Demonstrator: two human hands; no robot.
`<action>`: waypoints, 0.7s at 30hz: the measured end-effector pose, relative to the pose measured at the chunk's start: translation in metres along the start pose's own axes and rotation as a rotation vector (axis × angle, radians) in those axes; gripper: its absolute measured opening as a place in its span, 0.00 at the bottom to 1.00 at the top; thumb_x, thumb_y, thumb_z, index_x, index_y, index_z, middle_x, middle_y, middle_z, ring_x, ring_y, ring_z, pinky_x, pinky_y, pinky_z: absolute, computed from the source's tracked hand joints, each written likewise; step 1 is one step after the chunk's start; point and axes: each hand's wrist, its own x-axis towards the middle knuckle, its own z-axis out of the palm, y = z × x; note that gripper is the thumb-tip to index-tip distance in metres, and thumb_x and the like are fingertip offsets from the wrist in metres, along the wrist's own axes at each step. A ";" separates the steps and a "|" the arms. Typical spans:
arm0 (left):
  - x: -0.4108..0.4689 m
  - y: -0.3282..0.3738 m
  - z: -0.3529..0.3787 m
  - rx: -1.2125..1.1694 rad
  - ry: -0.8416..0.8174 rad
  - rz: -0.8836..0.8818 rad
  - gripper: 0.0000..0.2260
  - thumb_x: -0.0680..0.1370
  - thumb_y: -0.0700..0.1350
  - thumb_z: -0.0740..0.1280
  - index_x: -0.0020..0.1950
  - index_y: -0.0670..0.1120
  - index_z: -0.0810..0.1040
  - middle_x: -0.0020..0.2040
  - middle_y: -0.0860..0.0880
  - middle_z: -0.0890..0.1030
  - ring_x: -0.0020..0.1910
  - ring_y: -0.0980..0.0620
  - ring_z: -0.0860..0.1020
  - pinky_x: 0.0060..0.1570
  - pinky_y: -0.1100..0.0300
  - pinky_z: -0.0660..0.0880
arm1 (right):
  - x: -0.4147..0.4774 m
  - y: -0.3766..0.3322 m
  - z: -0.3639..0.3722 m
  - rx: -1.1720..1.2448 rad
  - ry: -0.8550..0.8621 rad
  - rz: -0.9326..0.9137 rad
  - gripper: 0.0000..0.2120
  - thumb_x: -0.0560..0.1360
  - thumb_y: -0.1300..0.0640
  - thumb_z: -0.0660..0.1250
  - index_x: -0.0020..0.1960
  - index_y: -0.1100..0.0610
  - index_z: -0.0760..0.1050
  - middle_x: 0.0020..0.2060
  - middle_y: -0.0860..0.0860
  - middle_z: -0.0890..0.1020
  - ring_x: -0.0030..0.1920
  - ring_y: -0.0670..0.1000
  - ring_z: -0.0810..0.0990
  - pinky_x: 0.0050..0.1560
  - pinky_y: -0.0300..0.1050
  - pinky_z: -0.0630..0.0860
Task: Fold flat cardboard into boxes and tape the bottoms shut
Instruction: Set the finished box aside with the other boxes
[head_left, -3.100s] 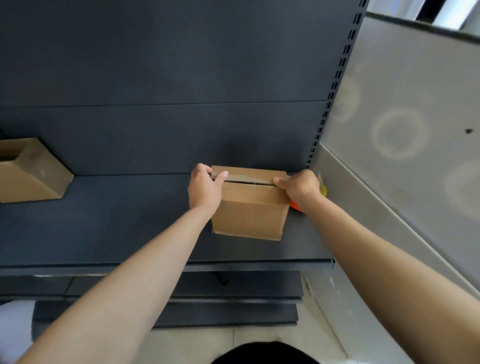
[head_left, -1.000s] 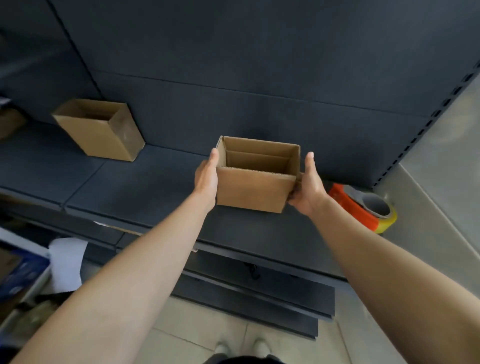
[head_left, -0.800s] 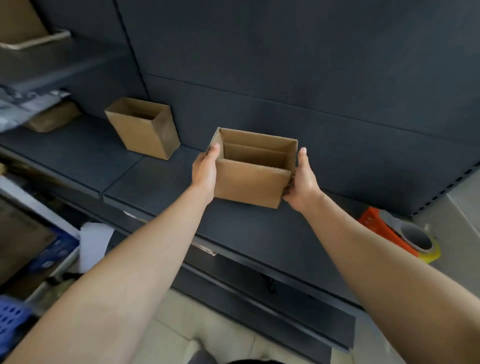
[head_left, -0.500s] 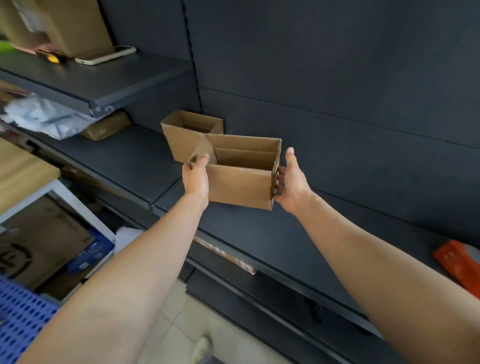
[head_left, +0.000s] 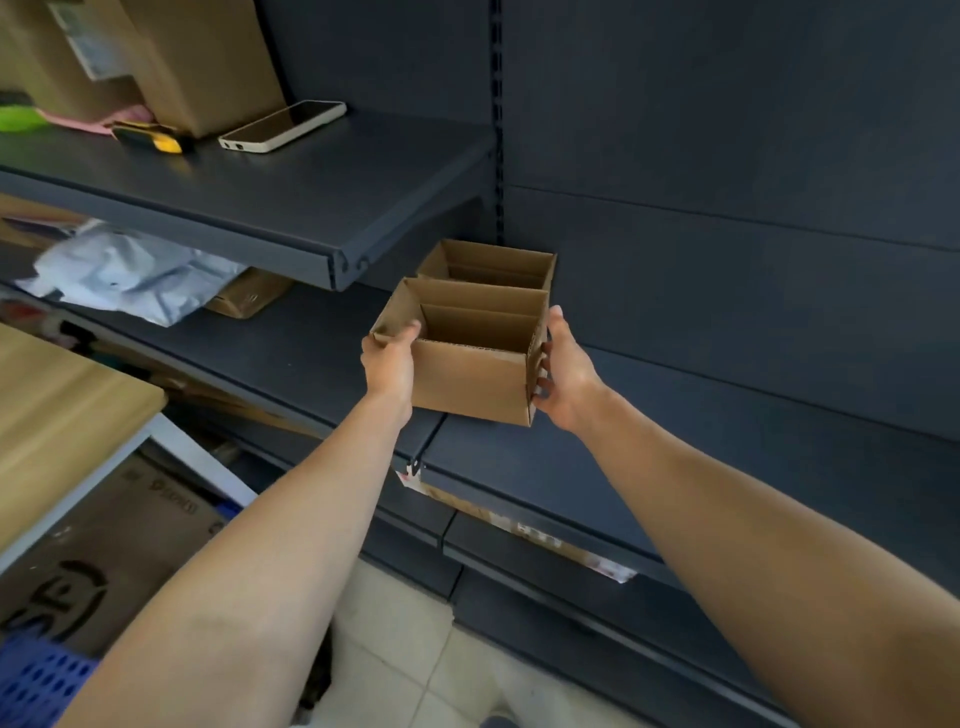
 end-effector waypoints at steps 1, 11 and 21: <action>0.008 0.000 -0.002 0.004 -0.002 -0.002 0.38 0.74 0.56 0.69 0.78 0.51 0.54 0.74 0.47 0.64 0.70 0.45 0.67 0.70 0.47 0.63 | 0.005 0.000 0.005 -0.001 0.002 -0.001 0.36 0.75 0.32 0.57 0.73 0.56 0.66 0.66 0.53 0.76 0.63 0.52 0.76 0.67 0.50 0.71; 0.054 -0.003 -0.005 0.092 -0.177 0.012 0.27 0.73 0.57 0.70 0.68 0.50 0.66 0.62 0.49 0.75 0.60 0.48 0.74 0.67 0.48 0.68 | 0.044 0.006 0.026 -0.014 0.084 0.014 0.32 0.76 0.34 0.57 0.72 0.54 0.67 0.64 0.53 0.76 0.60 0.52 0.77 0.67 0.52 0.71; 0.041 0.004 -0.008 0.234 -0.130 0.093 0.39 0.72 0.60 0.70 0.76 0.48 0.57 0.73 0.48 0.65 0.69 0.46 0.67 0.67 0.54 0.63 | 0.035 -0.008 0.023 -0.361 0.231 -0.160 0.31 0.80 0.42 0.58 0.77 0.55 0.55 0.73 0.53 0.65 0.72 0.55 0.64 0.69 0.49 0.62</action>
